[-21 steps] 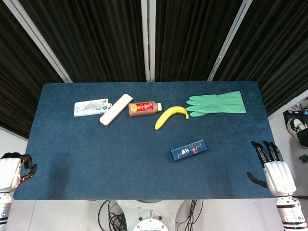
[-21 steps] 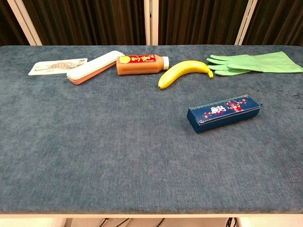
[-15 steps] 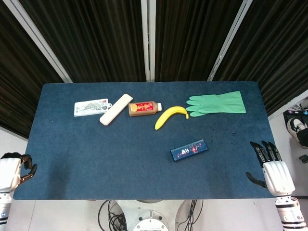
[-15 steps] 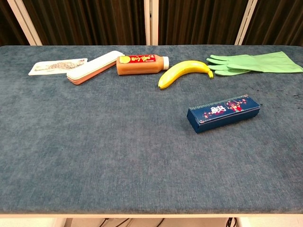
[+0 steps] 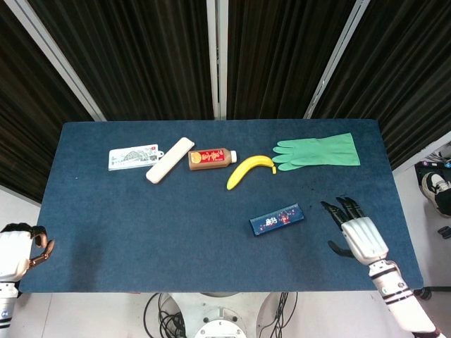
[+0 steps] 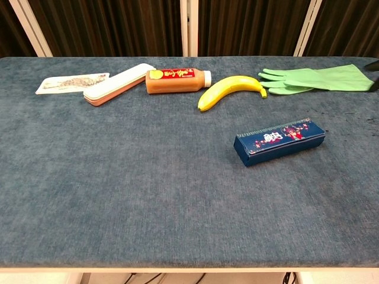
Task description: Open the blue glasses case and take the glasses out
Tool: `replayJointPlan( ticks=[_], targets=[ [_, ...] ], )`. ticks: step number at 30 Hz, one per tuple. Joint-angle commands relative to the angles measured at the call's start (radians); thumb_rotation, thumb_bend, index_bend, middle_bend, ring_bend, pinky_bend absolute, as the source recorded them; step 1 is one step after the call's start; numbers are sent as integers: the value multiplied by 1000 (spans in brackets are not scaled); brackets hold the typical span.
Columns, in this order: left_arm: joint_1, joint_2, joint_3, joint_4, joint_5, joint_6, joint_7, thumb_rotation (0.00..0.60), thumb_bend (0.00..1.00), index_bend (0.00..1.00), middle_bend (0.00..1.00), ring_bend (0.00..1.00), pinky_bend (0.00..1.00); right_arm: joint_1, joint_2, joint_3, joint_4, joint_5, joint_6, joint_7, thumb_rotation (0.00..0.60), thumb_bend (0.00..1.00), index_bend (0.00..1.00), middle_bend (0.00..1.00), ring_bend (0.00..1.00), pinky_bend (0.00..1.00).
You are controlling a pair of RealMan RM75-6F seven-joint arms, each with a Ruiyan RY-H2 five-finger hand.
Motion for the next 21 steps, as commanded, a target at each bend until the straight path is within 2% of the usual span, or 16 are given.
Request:
replayJointPlan(
  ticks=[1,9,21],
  targets=[
    [0,0,0,0,-1,-1,-1,600,328,709,678,489,430,121,-82,55,66,90,-160,-60,600,208,82,199,0,0],
    [-1,1,-1,0,-2,-3,-3,600,328,709,678,489,430,235,-185,93,153,189,-299,-130,600,229,125,198,0,0],
    [-2,3,0,2,0,-5,-14,600,328,709,679,489,430,281,-212,82,156,239,-324,-176,600,290,176,198,0,0]
  ],
)
